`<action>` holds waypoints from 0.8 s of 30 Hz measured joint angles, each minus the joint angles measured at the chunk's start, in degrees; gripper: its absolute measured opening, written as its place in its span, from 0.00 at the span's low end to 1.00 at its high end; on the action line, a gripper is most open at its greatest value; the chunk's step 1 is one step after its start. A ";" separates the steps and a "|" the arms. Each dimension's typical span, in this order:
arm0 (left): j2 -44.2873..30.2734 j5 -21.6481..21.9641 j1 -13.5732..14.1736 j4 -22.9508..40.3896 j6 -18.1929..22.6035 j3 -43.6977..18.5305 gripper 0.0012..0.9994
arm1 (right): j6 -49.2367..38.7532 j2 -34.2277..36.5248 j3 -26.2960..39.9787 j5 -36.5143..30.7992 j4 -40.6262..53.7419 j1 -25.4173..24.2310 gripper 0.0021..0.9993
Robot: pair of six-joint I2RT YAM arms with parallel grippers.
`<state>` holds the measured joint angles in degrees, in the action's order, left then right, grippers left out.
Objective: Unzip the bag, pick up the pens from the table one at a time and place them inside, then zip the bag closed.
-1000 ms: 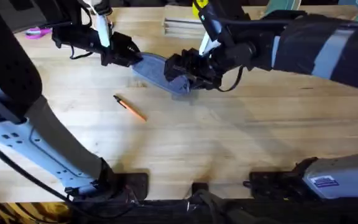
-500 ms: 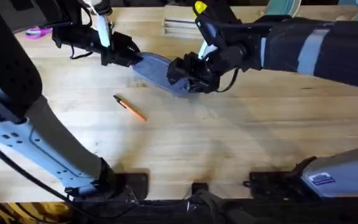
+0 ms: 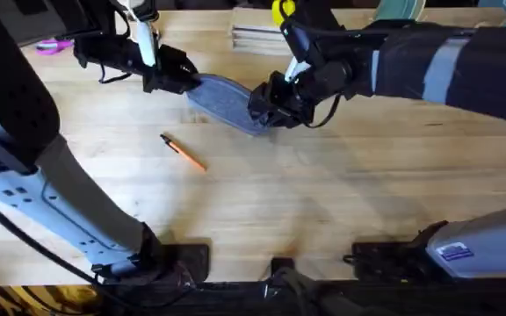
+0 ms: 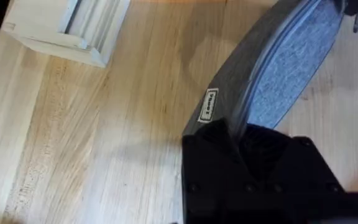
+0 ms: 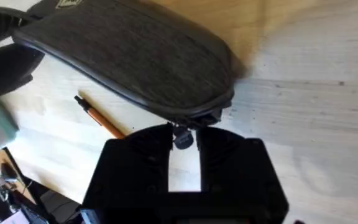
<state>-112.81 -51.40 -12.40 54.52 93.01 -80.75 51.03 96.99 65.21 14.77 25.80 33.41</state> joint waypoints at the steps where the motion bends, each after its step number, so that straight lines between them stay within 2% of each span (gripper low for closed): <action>1: 0.00 0.00 0.00 -0.07 0.00 0.00 0.04 | 0.04 0.00 0.00 -0.20 0.09 0.00 0.25; 6: 0.00 0.00 0.00 -0.09 0.00 0.00 0.04 | 0.23 0.00 0.00 -0.64 0.39 -0.09 0.05; 7: 0.00 0.00 0.00 -0.09 0.00 0.00 0.04 | 0.26 0.00 0.00 -0.68 0.44 -0.11 0.04; 21: -0.01 0.17 -0.09 -0.47 0.00 0.00 0.04 | -0.07 -0.28 0.10 1.29 -1.15 -0.33 0.03; 24: 0.00 0.20 -0.07 -0.48 0.00 0.00 0.04 | -0.47 -1.03 1.88 2.09 -1.86 -0.26 0.03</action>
<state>-112.81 -51.20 -12.47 54.04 93.01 -80.75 50.56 95.96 67.09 16.86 23.94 33.15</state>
